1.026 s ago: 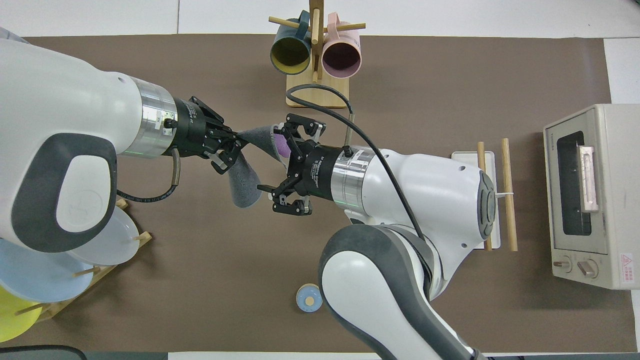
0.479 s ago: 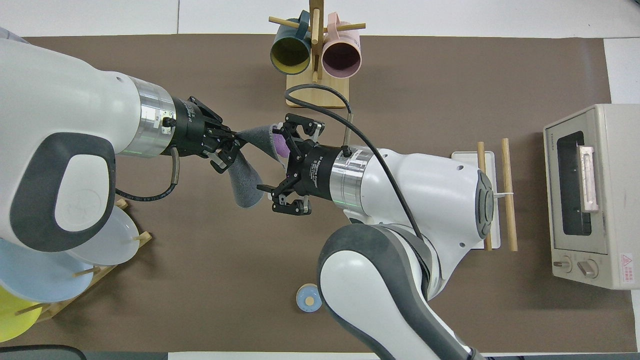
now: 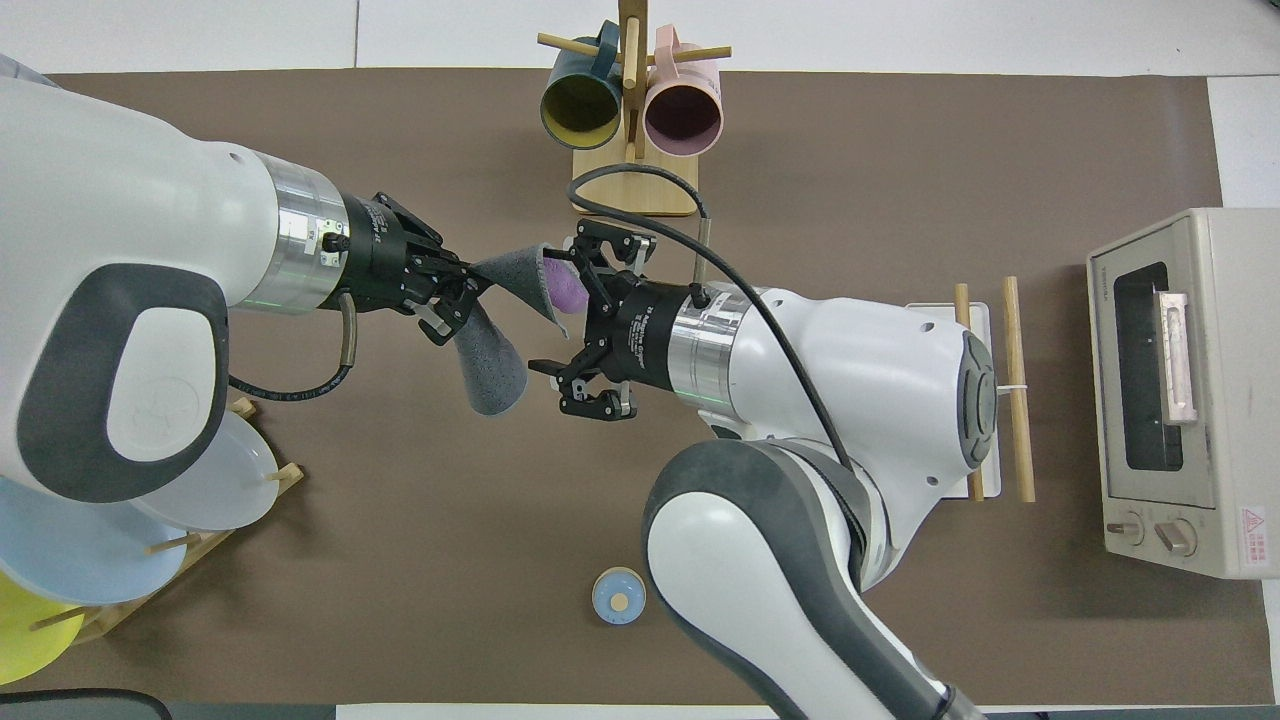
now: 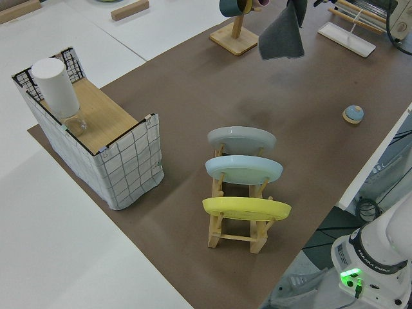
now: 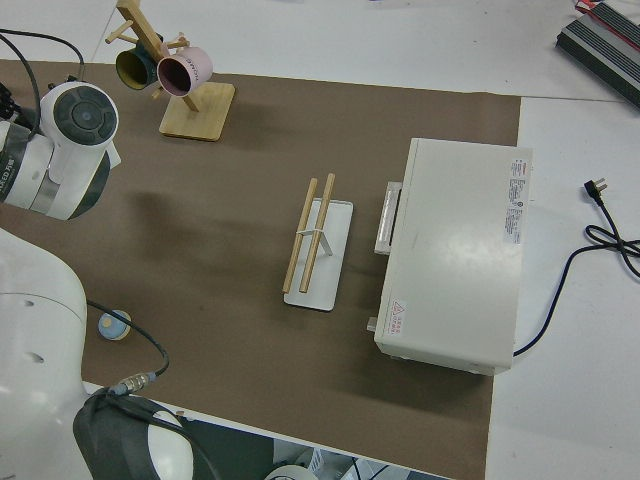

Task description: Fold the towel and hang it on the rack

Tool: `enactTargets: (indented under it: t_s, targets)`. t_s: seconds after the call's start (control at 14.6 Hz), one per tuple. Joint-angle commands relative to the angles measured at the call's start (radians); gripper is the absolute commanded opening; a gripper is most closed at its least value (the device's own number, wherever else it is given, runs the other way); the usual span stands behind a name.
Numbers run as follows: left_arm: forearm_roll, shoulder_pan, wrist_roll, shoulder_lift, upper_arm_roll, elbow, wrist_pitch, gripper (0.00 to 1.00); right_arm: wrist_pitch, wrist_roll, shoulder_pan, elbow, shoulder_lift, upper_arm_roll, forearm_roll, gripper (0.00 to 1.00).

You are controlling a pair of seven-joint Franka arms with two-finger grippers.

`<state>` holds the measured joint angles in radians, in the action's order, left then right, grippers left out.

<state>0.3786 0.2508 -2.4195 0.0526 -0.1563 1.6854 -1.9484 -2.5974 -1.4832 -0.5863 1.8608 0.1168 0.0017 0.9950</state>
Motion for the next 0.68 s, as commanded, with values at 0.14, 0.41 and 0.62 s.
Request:
enactTargets:
  t_s: [0.14, 0.41, 0.62]
  targets:
    - [0.017, -0.004, -0.015, -0.039, 0.003, 0.045, -0.018, 0.00, -0.039, -0.058, -0.039, -0.003, 0.014, 0.012, 0.004, 1.00]
    - [0.017, -0.004, -0.021, -0.039, 0.003, 0.045, -0.020, 0.00, -0.052, -0.106, -0.049, -0.003, 0.015, 0.012, 0.004, 1.00]
    - [0.017, -0.004, -0.024, -0.039, 0.003, 0.045, -0.018, 0.00, -0.050, -0.104, -0.038, -0.055, 0.064, 0.012, 0.002, 1.00]
